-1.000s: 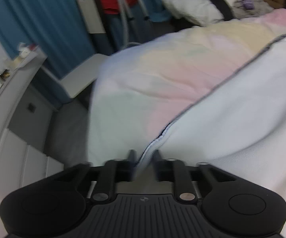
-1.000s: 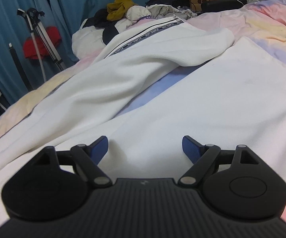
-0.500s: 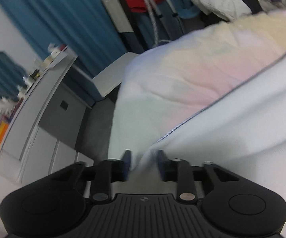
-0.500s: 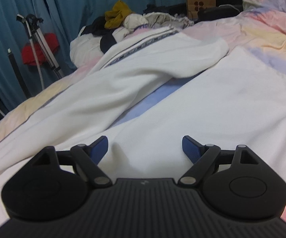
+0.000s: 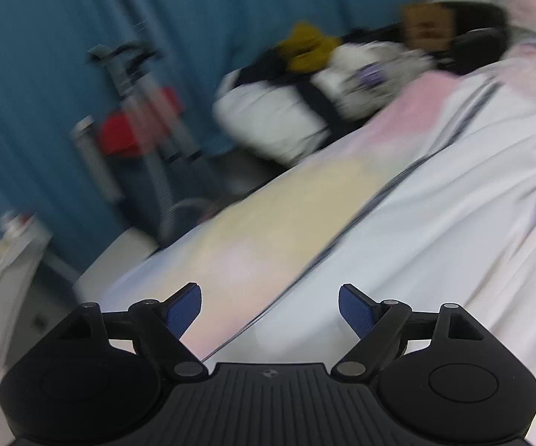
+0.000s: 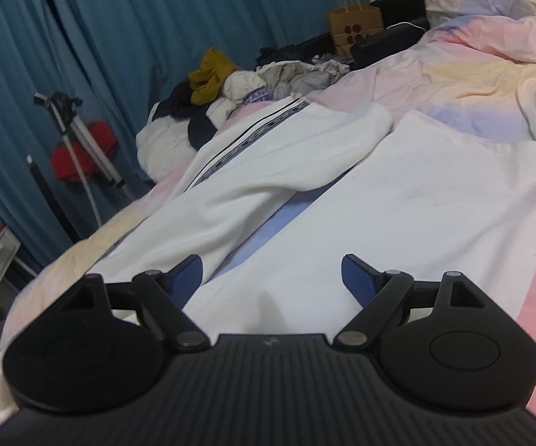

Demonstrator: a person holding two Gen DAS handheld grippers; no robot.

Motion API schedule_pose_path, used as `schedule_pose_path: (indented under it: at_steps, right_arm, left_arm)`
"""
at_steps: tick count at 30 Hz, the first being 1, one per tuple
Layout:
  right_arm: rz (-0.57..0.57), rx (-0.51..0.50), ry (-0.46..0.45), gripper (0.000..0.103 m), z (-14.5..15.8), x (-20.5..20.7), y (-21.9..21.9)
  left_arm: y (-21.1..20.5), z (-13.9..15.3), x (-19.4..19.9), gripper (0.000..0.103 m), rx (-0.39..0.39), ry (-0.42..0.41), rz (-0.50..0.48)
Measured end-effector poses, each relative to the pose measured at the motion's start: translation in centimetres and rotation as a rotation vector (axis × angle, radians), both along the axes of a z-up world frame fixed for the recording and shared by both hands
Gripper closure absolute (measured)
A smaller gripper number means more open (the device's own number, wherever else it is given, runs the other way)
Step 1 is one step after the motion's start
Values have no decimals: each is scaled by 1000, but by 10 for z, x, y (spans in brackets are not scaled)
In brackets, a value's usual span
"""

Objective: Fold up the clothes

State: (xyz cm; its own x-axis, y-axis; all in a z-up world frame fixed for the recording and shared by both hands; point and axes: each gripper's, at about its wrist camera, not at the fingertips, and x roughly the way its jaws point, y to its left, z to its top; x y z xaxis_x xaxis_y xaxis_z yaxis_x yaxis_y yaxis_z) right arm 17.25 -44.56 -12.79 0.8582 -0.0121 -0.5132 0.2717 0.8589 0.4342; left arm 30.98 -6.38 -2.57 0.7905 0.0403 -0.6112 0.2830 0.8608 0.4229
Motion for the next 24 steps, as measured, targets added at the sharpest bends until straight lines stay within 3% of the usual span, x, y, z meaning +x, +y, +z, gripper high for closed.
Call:
schedule_pose_path:
  at_steps: [4,8,12,16,19,21,24]
  right_arm:
    - [-38,32,11,20,-7,2,-7]
    - [-61,66,19,19,-14,3,-15]
    - [-100,115,12,20,-19,3,-25]
    - [-133,169,24,19,-30,8,-34]
    - [-156,209,38,19,-39,12,-41]
    - [-170,237,47,19,-45,15,-45]
    - [-173,265,63,19,-53,21,-48]
  left_arm:
    - [-99,-12,31,20,-43,5,-135]
    - [-193,-46,60,21,-37,18,-228]
    - [-272,-62,83,21,-17,-3,-331]
    - [-321,-82,126,27,-22,12,-396]
    - [-347,-104,160,28,23,20,-428]
    - [-360,-122,183,35,71,45,-419]
    - [-367,-143,206,34,77,72,-443]
